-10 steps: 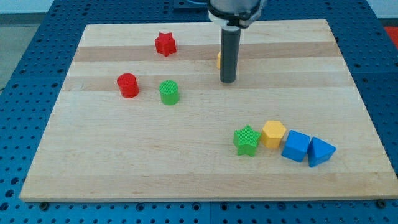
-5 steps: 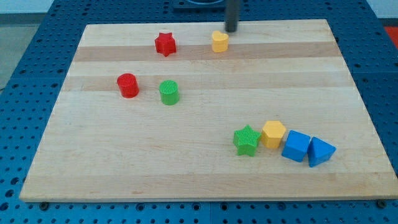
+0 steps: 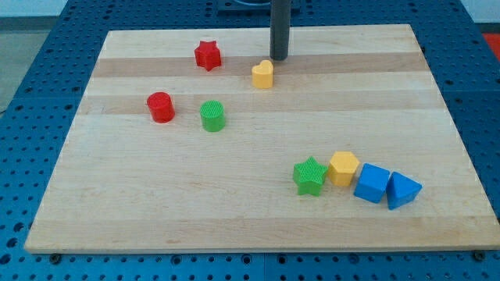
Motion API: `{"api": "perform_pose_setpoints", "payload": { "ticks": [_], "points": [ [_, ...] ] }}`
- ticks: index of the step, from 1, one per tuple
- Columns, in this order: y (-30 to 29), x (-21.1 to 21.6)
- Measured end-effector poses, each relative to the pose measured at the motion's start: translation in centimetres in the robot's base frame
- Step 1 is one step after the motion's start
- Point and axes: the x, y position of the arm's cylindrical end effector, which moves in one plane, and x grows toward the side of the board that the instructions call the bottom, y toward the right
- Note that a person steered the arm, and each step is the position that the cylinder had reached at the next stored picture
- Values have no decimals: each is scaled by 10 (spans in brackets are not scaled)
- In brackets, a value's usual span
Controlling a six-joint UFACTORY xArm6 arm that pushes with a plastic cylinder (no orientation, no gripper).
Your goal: Slide the yellow heart diagonally in between both the green blocks
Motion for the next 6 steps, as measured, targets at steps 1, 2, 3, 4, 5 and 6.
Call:
{"api": "perform_pose_setpoints", "payload": {
  "ticks": [1, 2, 3, 4, 5, 6],
  "points": [
    [0, -11],
    [-20, -27],
    [-20, -27],
    [-11, 16],
    [4, 87],
    [-2, 46]
  ]
}}
